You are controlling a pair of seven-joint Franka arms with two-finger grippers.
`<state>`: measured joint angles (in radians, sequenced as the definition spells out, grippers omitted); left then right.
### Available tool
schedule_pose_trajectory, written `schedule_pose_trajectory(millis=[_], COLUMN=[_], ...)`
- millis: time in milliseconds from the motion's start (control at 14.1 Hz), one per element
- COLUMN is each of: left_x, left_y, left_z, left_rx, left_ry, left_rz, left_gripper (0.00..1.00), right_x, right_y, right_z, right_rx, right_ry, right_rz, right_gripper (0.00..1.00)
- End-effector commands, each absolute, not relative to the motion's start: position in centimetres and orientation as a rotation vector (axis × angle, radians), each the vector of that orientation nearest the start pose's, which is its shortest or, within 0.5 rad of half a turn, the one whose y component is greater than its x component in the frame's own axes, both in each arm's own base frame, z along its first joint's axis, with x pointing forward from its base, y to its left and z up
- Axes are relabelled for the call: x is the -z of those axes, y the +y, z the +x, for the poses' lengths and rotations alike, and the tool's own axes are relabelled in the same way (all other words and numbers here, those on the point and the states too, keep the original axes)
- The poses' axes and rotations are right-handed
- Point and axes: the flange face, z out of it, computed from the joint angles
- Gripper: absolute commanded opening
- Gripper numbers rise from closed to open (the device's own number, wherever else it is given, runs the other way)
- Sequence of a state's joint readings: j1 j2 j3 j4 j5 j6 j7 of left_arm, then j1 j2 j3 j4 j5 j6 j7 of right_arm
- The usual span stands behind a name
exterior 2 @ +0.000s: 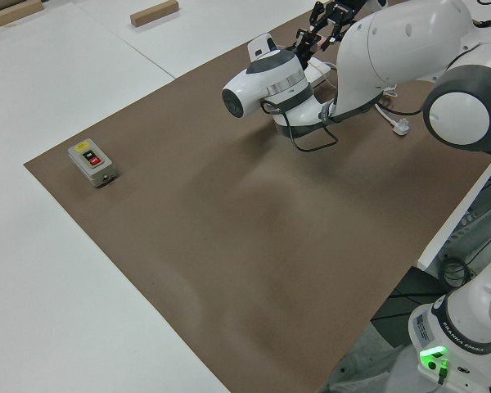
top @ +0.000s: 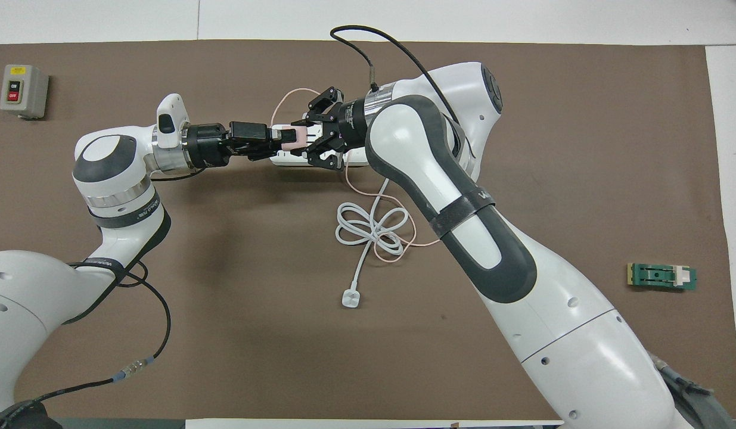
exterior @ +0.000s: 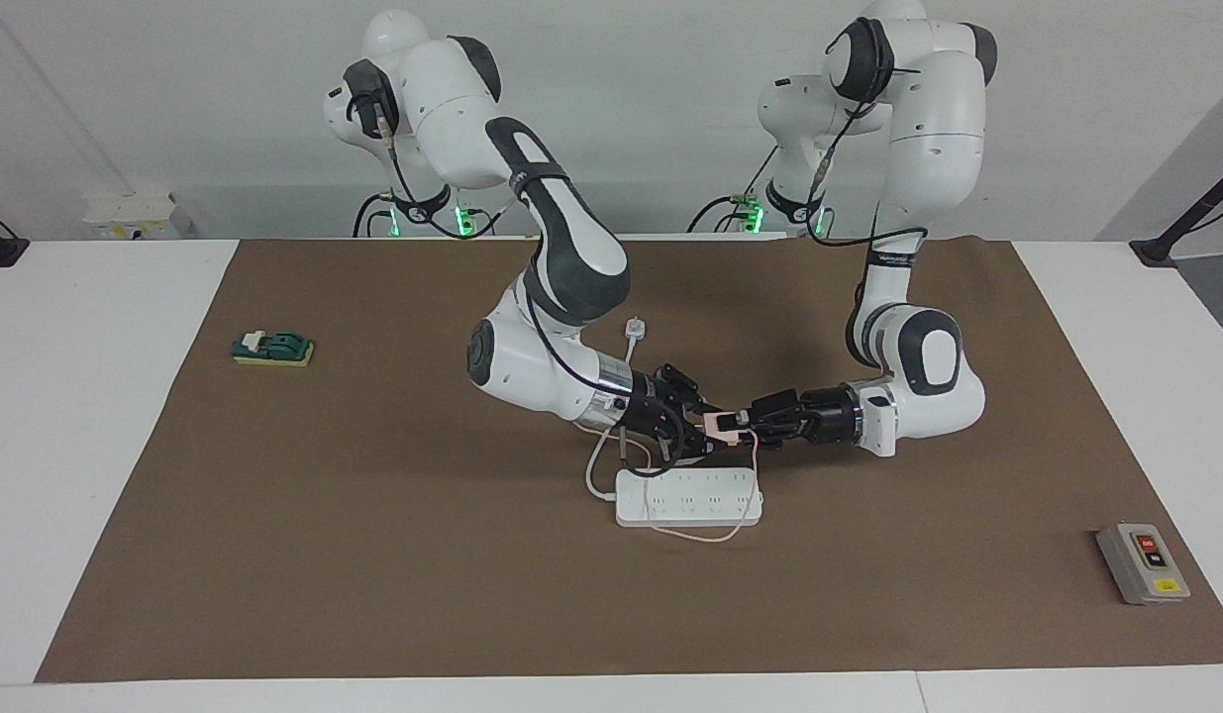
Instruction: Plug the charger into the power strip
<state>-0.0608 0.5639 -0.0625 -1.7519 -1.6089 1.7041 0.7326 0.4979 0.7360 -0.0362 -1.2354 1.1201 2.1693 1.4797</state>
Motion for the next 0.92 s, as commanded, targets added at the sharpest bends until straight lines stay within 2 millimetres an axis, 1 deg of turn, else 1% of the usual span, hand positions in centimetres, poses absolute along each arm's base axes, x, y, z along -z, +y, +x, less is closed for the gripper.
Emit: schedule_pose_trajectory(millis=[0, 142, 426, 496, 638, 780, 851], left_x=[-29.6, -29.6, -30.0, -29.9, -30.0, -30.0, -30.6], left_y=[-16.8, -16.8, -16.4, -16.4, -16.3, -16.1, -16.1], left_z=[63.8, 63.8, 64.2, 64.2, 64.2, 64.3, 64.5], left_rx=[-0.008, -0.007, -0.019, -0.019, -0.021, -0.022, -0.013], left_ry=[0.02, 0.019, 0.018, 0.018, 0.015, 0.016, -0.006], left_rz=[1.597, 1.598, 1.599, 1.601, 1.601, 1.604, 1.628], left_gripper=[0.0, 0.0, 0.0, 0.0, 0.0, 0.0, 0.0], right_x=[-37.2, -37.3, -37.4, -37.7, -39.0, -40.7, -42.0], right_y=[39.4, 39.5, 38.5, 37.9, 34.6, 30.7, 28.3], right_z=[67.6, 67.6, 68.1, 68.3, 69.8, 71.1, 71.7], right_rx=[-0.859, -0.861, -0.859, -0.859, -0.852, -0.866, -0.858], right_ry=[1.676, 1.675, 1.688, 1.689, 1.707, 1.728, 1.732], right_rz=[-1.586, -1.585, -1.569, -1.57, -1.532, -1.494, -1.487], right_gripper=[1.0, 1.0, 1.0, 1.0, 1.0, 1.0, 1.0])
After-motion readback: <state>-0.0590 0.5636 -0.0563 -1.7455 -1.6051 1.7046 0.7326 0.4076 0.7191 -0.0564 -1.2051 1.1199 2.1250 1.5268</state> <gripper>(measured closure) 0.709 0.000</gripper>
